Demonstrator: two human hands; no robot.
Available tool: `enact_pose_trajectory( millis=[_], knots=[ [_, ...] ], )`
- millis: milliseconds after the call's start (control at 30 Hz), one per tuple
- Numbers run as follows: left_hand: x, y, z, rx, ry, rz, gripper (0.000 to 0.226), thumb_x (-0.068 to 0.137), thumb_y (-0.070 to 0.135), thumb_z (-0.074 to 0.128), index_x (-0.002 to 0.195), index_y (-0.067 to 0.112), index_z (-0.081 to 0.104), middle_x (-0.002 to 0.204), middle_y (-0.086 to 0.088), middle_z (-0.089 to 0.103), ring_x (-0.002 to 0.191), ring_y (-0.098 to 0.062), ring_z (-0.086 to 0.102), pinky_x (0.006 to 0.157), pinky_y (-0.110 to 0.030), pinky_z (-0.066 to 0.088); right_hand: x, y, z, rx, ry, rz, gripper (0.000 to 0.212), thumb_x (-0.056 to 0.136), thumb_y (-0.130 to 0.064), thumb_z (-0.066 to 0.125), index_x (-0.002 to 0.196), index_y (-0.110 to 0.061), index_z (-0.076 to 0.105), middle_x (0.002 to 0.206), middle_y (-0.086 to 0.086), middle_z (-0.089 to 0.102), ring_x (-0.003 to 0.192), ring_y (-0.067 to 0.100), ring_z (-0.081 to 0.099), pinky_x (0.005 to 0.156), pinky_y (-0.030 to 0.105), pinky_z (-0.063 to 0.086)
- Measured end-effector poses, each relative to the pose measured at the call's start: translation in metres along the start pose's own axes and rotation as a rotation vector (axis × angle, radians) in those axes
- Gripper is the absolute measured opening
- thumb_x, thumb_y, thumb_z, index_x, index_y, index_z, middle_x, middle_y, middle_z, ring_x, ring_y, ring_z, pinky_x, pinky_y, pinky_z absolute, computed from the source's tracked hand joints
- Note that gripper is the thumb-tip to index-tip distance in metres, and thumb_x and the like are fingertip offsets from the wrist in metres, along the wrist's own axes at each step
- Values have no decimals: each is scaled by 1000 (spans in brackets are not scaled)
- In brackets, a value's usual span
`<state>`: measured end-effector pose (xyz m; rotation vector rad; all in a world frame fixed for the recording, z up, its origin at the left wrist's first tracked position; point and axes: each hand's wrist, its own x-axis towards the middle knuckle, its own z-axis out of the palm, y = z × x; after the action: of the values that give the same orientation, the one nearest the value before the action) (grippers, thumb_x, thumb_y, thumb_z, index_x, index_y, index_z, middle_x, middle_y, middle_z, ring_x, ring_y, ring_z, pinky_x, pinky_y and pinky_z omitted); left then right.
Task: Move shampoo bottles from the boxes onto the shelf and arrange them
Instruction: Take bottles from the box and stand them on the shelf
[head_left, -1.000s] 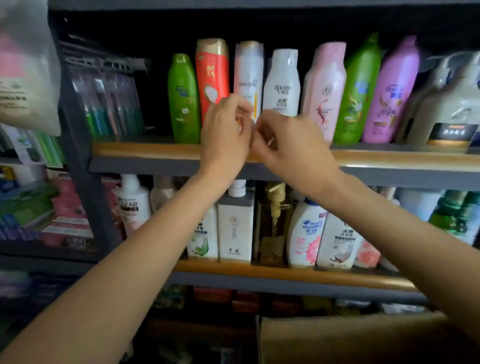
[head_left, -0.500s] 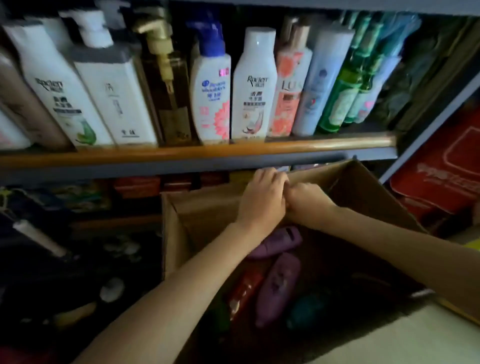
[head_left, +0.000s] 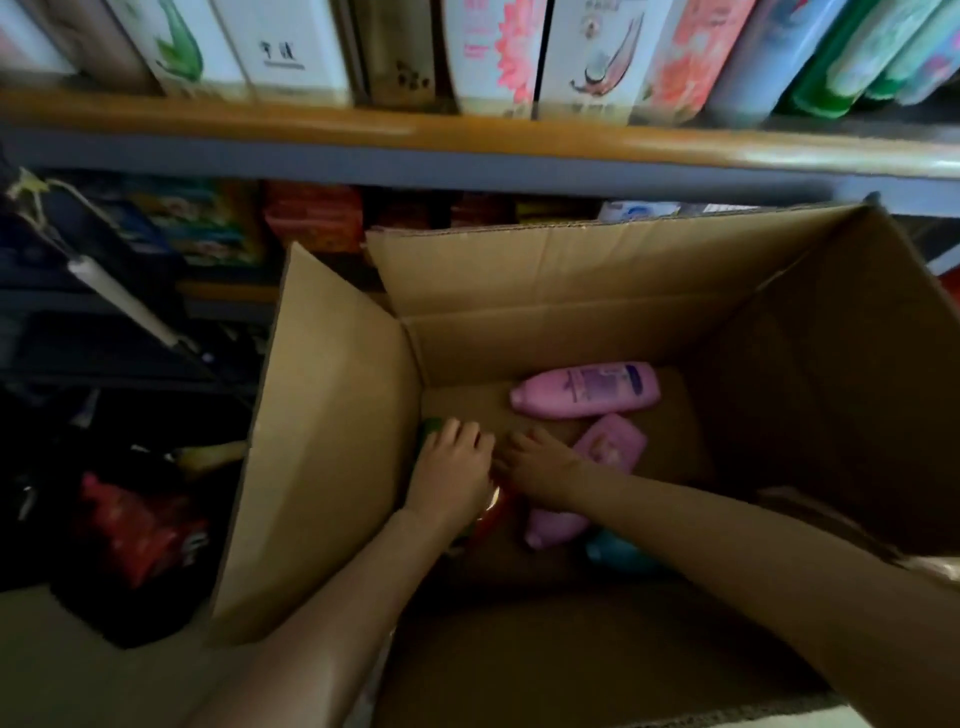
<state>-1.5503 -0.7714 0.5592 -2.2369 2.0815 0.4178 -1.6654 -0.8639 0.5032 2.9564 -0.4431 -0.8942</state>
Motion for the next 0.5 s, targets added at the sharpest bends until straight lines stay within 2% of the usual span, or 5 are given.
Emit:
enact_pose_trajectory(
  millis=[133,200,267,367,500],
  knots=[
    [2,-1,1,1,-23,-47,35,91,22,42,123,11,47,130,-9,45,122,-28,38,94,-34,32,19,-19,14,-39,51,69,39,69,-30,39,71,-24,77,77,-6,72,63,14,66,58,21,49],
    [4,-3,1,-38,-21,-61,32,91,19,41,121,12,47,128,-8,45,120,-28,39,94,-36,33,20,-14,4,-76,24,15,28,70,-29,64,92,-17,75,96,6,72,78,22,68,69,27,52],
    [7,-6,-3,-91,-54,-66,32,91,19,43,122,11,46,128,-8,45,119,-28,39,94,-37,33,13,-8,-12,-73,75,-56,51,50,-28,85,98,-13,74,92,9,72,70,25,68,65,28,53],
    [16,-10,-16,-249,-193,-63,41,89,27,53,126,12,42,129,-9,45,119,-30,42,97,-40,38,-17,22,-56,-161,22,-6,56,85,-19,58,137,-7,41,128,14,52,108,31,57,94,37,41],
    [30,-9,-56,-422,-301,-37,54,80,28,68,124,14,40,121,-9,54,113,-28,54,92,-38,46,-62,74,-125,-183,167,155,73,78,-30,66,138,-12,28,138,10,36,123,29,44,100,37,32]
  ],
)
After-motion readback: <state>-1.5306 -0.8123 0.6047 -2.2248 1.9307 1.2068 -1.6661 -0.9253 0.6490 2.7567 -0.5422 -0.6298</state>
